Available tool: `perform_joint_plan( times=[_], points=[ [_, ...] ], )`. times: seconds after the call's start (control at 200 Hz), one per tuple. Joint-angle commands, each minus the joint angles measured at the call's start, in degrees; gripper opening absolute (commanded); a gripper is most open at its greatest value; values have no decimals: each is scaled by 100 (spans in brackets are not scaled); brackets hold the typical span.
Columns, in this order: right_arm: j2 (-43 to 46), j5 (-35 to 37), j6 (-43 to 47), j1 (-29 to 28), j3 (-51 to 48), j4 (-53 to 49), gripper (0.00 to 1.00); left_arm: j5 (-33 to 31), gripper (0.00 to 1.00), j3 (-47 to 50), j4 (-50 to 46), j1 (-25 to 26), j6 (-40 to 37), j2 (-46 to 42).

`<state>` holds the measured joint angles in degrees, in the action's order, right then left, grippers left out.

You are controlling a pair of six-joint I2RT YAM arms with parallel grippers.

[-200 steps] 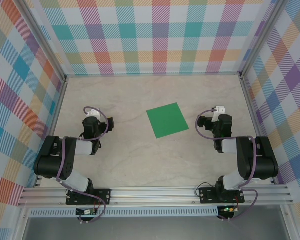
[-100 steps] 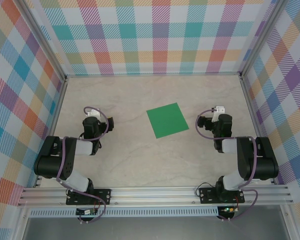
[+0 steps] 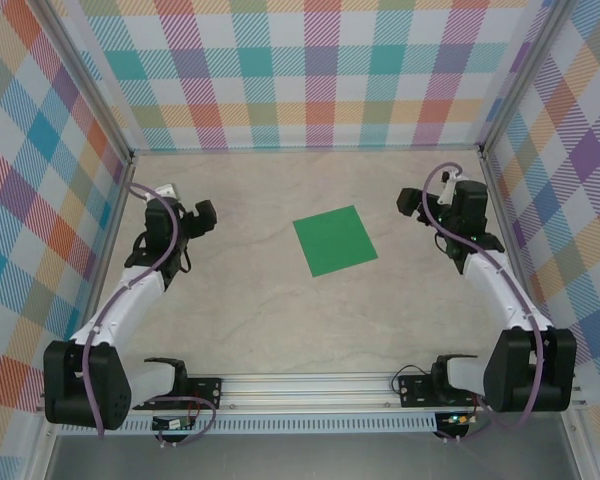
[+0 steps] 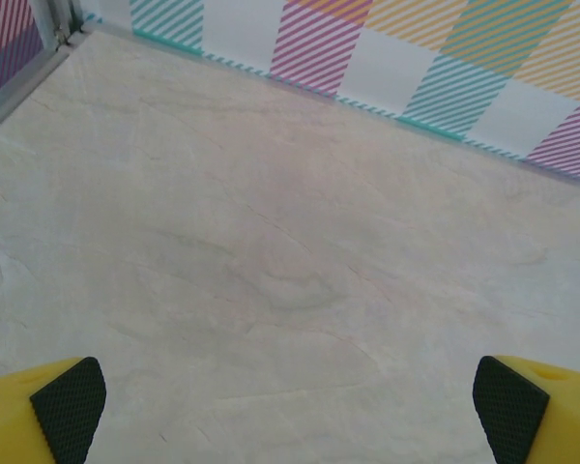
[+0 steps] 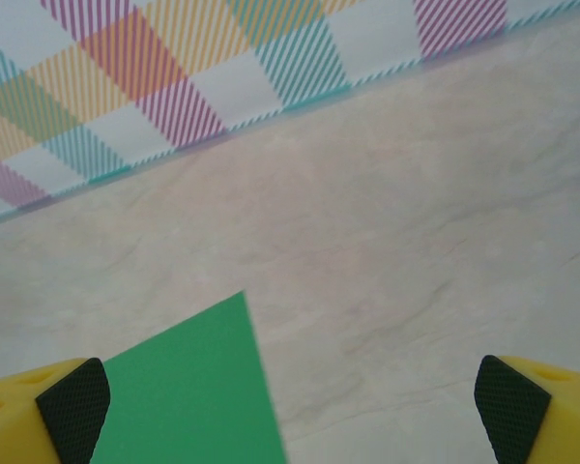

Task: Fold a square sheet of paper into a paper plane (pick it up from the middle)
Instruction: Move the square sheet of paper to the center of the table.

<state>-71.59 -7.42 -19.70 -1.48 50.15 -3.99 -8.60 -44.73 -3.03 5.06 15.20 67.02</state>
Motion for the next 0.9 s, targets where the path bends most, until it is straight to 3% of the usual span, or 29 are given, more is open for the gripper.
perform_joint_plan(
  times=[0.0,0.155,0.485,0.67,0.895],
  points=[
    [-443,-809,-755,-249,392,-1471,100,388,100,-372,-1950,-60,1079,-159],
    [-1021,-820,-966,-829,780,-1455,100,804,100,-760,-2729,-64,897,-156],
    [-3163,-421,-1729,-2053,2304,-1829,100,1175,100,-618,-2565,-66,1051,-79],
    [-4382,-161,-2003,-2334,3466,-2374,100,1300,100,-752,-2791,-58,971,171],
    [-5234,18,-1959,-2458,4267,-2968,100,1413,100,-705,-2655,-65,1000,398]
  ],
)
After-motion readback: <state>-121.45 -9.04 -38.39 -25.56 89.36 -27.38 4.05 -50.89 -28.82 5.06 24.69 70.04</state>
